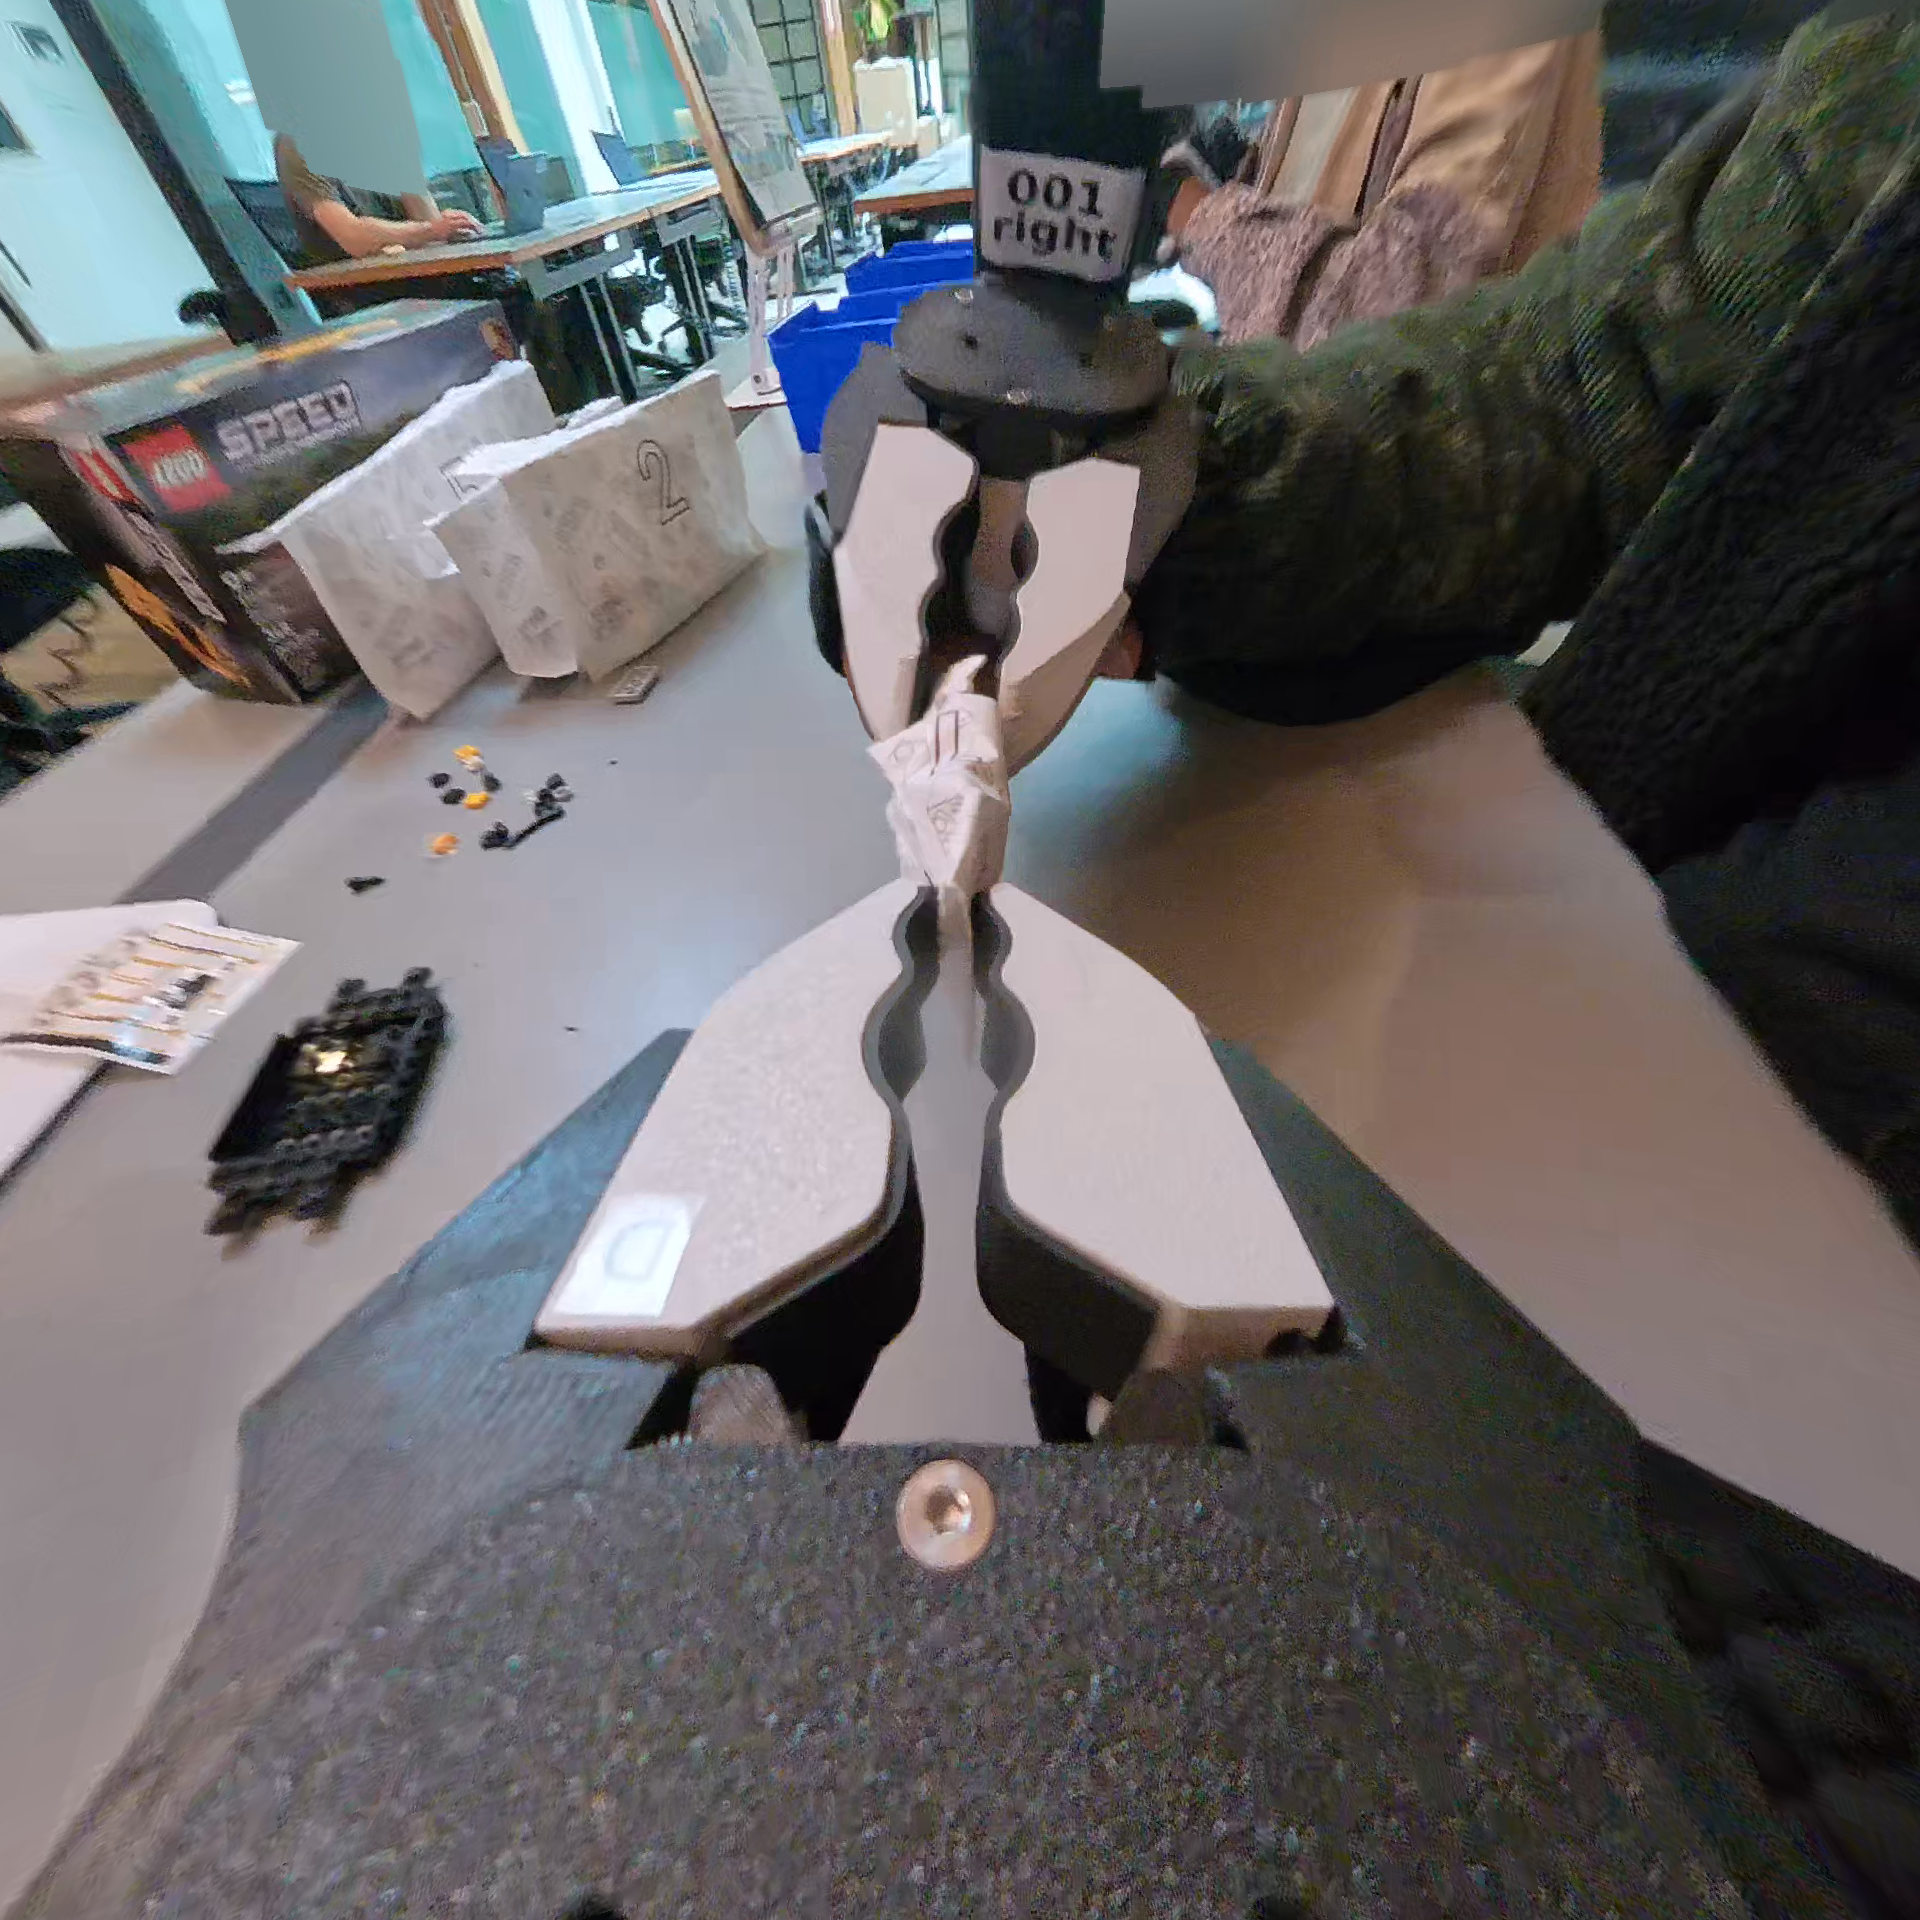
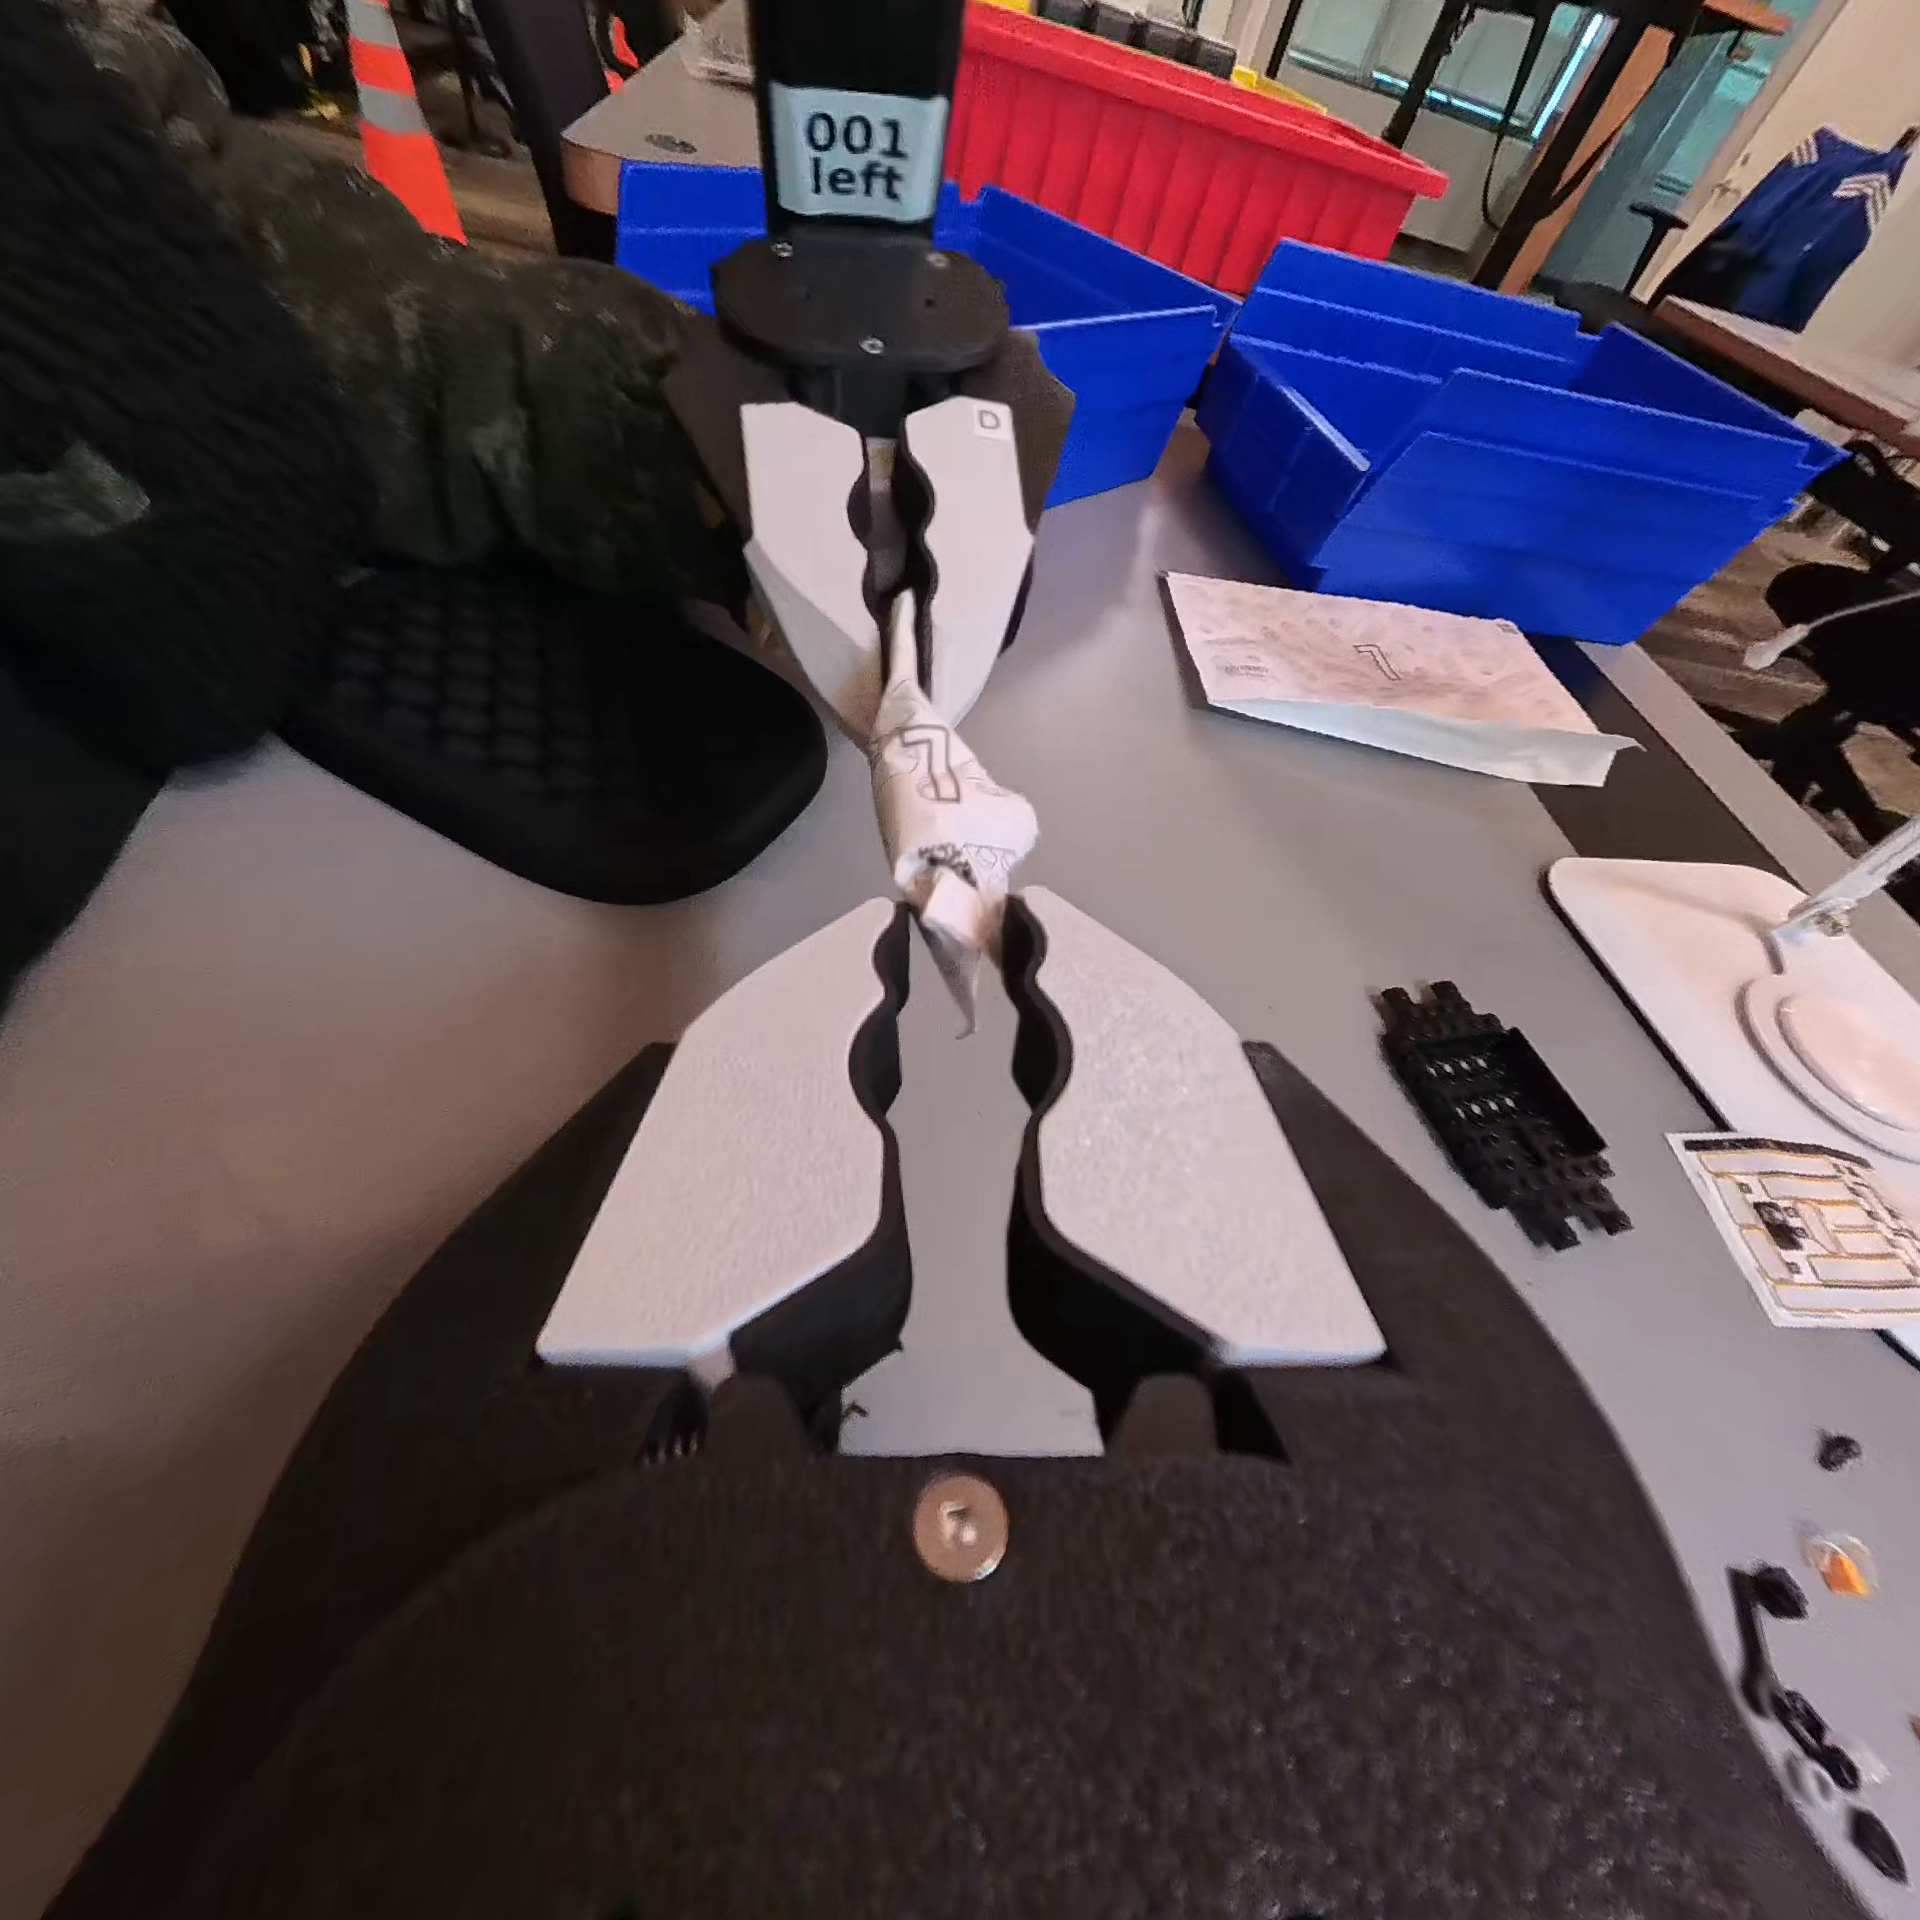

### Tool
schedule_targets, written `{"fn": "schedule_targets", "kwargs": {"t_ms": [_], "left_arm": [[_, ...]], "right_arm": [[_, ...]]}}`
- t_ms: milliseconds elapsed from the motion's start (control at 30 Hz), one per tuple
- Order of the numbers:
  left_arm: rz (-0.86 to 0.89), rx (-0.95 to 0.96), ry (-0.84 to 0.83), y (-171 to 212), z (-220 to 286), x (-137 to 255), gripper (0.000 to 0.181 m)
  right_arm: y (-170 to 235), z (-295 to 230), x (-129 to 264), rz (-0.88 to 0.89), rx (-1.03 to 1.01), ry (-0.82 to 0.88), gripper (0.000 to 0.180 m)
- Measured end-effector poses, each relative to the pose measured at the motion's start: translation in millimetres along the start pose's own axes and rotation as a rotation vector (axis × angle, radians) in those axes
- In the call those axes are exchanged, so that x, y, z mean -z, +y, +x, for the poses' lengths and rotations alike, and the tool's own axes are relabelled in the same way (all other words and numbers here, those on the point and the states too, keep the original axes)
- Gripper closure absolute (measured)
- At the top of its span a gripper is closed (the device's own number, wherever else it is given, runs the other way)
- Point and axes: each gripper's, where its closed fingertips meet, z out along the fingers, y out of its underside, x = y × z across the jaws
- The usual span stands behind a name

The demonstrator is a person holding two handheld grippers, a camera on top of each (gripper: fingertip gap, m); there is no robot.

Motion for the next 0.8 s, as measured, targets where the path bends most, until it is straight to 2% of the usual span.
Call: {"fn": "schedule_targets", "kwargs": {"t_ms": [133,267,333,400,533,633,800], "left_arm": [[-0.028,-0.097,-0.023,0.3,4.9,-3.3,0.175],[-0.048,-0.101,-0.018,4.7,5.9,-5.2,0.175],[-0.036,-0.087,-0.004,2.9,7.7,-5.1,0.175],[-0.041,-0.087,0.001,4.2,8.2,-5.0,0.175],[-0.040,-0.018,0.013,7.2,5.5,-6.8,0.174],[-0.027,0.035,-0.066,7.8,-12.2,-0.9,0.161],[0.001,0.065,-0.174,3.9,-33.3,11.0,0.173]], "right_arm": [[-3.8,-1.0,1.1,-0.027,0.017,0.011,0.145],[-4.9,-5.7,-4.9,-0.055,0.143,0.061,0.145],[-1.3,-8.8,-7.9,-0.096,0.222,0.083,0.157],[1.6,-10.9,-9.0,-0.129,0.251,0.087,0.161],[6.7,-8.7,-6.2,-0.179,0.165,0.051,0.162],[20.3,11.7,9.1,-0.235,0.080,0.093,0.162],[44.8,54.0,59.3,-0.278,-0.113,0.185,0.162]]}}
